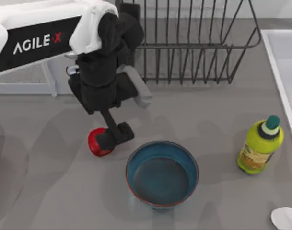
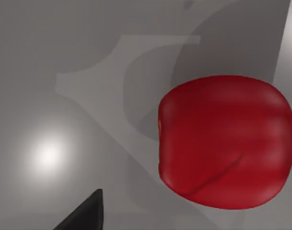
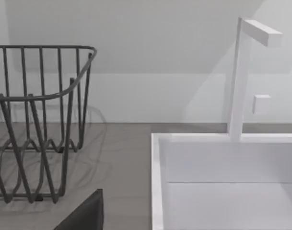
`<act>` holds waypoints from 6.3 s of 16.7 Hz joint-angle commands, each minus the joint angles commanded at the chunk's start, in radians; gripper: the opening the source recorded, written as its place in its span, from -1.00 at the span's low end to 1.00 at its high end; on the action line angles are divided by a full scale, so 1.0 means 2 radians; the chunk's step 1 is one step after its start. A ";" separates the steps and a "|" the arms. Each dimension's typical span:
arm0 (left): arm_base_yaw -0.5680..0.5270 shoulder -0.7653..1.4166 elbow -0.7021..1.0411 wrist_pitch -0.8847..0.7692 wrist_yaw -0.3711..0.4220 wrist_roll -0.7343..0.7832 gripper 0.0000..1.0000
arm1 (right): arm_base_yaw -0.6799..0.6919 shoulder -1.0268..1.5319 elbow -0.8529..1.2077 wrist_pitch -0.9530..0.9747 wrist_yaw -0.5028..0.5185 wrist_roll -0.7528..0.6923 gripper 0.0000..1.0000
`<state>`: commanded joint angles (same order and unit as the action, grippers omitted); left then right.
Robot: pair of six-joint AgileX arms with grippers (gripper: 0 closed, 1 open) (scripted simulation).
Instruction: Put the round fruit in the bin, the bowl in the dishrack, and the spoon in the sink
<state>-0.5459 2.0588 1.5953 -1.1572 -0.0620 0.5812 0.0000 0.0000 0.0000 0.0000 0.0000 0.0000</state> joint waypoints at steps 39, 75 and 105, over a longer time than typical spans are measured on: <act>-0.001 0.023 -0.055 0.079 0.015 0.000 -1.00 | 0.000 0.000 0.000 0.000 0.000 0.000 1.00; 0.443 -0.248 -0.137 -0.048 0.077 -0.844 -1.00 | 0.000 0.000 0.000 0.000 0.000 0.000 1.00; 0.444 -0.224 -0.249 0.092 0.075 -0.855 0.51 | 0.000 0.000 0.000 0.000 0.000 0.000 1.00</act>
<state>0.3430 1.6104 1.0978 -0.9736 0.0875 -1.1286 0.0000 0.0000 0.0000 0.0000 0.0000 0.0000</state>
